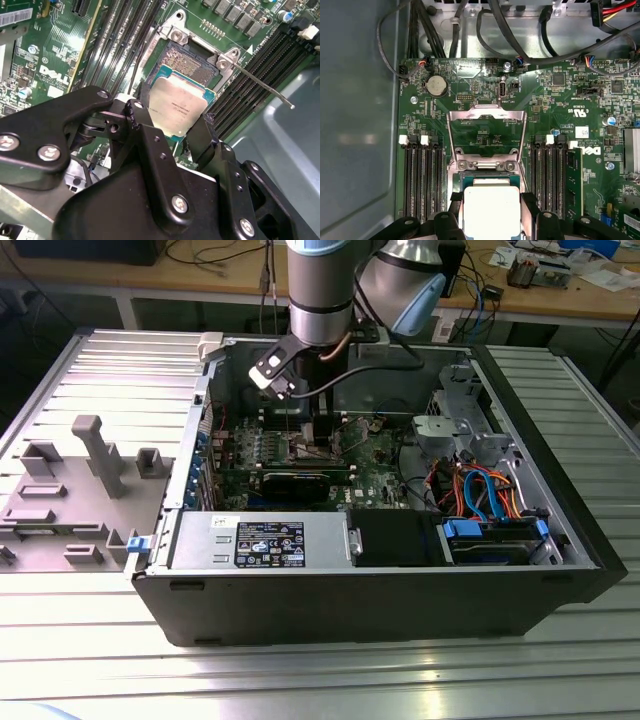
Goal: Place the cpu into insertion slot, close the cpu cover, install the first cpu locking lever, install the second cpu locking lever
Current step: 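Place the cpu into insertion slot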
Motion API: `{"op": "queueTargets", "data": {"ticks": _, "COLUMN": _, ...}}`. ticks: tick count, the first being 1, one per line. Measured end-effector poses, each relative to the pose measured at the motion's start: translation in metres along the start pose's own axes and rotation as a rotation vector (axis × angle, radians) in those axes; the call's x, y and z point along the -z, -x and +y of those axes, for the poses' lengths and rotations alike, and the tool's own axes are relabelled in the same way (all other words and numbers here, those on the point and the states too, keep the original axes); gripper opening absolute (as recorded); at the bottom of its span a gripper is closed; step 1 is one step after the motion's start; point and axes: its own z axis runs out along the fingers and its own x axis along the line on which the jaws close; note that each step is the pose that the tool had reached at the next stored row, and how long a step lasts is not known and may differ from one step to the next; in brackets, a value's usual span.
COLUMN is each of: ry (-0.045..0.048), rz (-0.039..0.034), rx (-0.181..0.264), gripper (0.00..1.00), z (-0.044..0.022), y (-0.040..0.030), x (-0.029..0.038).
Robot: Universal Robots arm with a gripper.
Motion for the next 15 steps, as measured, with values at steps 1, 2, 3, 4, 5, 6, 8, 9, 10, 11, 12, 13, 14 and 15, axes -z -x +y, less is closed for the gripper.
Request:
{"op": "queueTargets", "data": {"ticks": 1, "ry": -0.0001, "rz": 0.0000, "rx": 0.000, "gripper": 0.54, "z": -0.0001, "y": 0.0000, "x": -0.0008}}
{"op": "queueTargets", "data": {"ticks": 2, "ry": 0.0000, "rz": 0.0002, "rx": 0.001, "gripper": 0.54, "z": -0.0002, "y": 0.0000, "x": -0.0014}}
{"op": "queueTargets", "data": {"ticks": 3, "ry": 0.0000, "rz": 0.0004, "rx": 0.002, "gripper": 0.54, "z": -0.0003, "y": 0.0000, "x": -0.0020}}
{"op": "queueTargets", "data": {"ticks": 4, "ry": -0.0001, "rz": 0.0005, "rx": 0.003, "gripper": 0.54, "z": -0.0005, "y": 0.0001, "x": -0.0026}}
{"op": "queueTargets", "data": {"ticks": 5, "ry": -0.0002, "rz": 0.0009, "rx": 0.005, "gripper": 0.54, "z": -0.0006, "y": 0.0001, "x": -0.0031}}
{"op": "queueTargets", "data": {"ticks": 6, "ry": -0.0002, "rz": 0.0015, "rx": 0.010, "gripper": 0.54, "z": -0.0009, "y": 0.0001, "x": -0.0038}}
{"op": "queueTargets", "data": {"ticks": 8, "ry": -0.0005, "rz": 0.0026, "rx": 0.025, "gripper": 0.54, "z": -0.0014, "y": 0.0001, "x": -0.0052}}
{"op": "queueTargets", "data": {"ticks": 9, "ry": -0.0006, "rz": 0.0030, "rx": 0.030, "gripper": 0.54, "z": -0.0018, "y": 0.0001, "x": -0.0058}}
{"op": "queueTargets", "data": {"ticks": 10, "ry": -0.0006, "rz": 0.0031, "rx": 0.033, "gripper": 0.54, "z": -0.0032, "y": 0.0001, "x": -0.0070}}
{"op": "queueTargets", "data": {"ticks": 11, "ry": -0.0005, "rz": 0.0031, "rx": 0.033, "gripper": 0.54, "z": -0.0050, "y": 0.0001, "x": -0.0083}}
{"op": "queueTargets", "data": {"ticks": 12, "ry": -0.0004, "rz": 0.0027, "rx": 0.026, "gripper": 0.54, "z": -0.0061, "y": 0.0001, "x": -0.0101}}
{"op": "queueTargets", "data": {"ticks": 13, "ry": -0.0003, "rz": 0.0022, "rx": 0.019, "gripper": 0.54, "z": -0.0061, "y": 0.0002, "x": -0.0112}}
{"op": "queueTargets", "data": {"ticks": 14, "ry": -0.0001, "rz": 0.0016, "rx": 0.010, "gripper": 0.54, "z": -0.0062, "y": 0.0002, "x": -0.0126}}
{"op": "queueTargets", "data": {"ticks": 15, "ry": 0.0000, "rz": 0.0013, "rx": 0.005, "gripper": 0.54, "z": -0.0063, "y": 0.0002, "x": -0.0138}}
